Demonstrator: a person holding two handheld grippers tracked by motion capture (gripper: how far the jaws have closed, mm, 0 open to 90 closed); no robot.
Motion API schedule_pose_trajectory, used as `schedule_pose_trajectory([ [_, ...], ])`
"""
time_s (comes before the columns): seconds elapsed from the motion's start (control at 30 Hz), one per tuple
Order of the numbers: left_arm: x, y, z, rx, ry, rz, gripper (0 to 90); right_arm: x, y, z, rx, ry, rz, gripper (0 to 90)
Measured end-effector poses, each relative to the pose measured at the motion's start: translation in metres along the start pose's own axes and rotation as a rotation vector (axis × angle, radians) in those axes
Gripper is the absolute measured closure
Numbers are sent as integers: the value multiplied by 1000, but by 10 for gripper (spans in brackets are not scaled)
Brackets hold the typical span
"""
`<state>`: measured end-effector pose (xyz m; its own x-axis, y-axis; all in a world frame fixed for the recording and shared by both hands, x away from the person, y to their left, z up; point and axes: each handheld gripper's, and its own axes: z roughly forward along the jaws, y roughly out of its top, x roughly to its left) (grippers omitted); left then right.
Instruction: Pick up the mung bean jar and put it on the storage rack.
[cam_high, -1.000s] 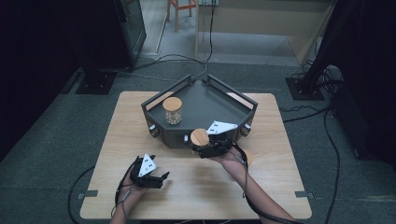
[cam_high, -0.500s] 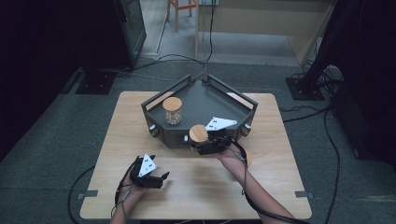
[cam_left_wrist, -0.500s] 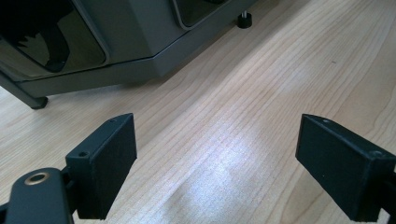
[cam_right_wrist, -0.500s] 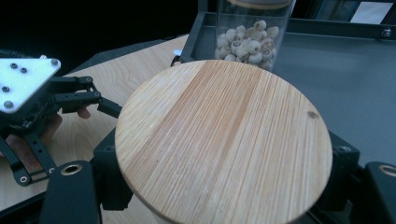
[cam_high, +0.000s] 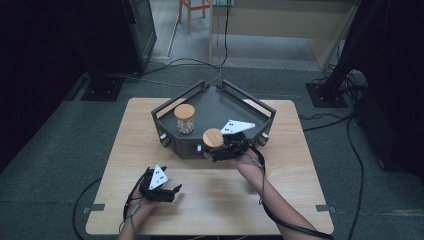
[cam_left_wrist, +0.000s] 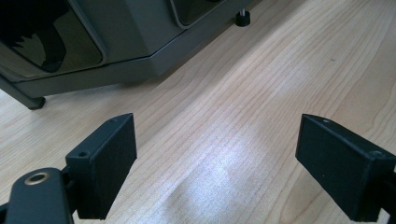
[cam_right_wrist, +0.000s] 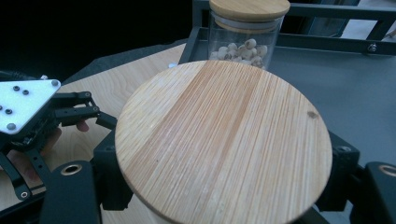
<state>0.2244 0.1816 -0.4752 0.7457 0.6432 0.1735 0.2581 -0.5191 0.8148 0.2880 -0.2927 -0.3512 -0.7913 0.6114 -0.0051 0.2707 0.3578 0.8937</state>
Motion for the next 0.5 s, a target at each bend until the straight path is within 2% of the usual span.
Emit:
schedule_pose_trajectory([
  [0.5, 0, 1, 0, 4, -4, 2, 124, -5, 15, -1, -9, -12, -7, 255],
])
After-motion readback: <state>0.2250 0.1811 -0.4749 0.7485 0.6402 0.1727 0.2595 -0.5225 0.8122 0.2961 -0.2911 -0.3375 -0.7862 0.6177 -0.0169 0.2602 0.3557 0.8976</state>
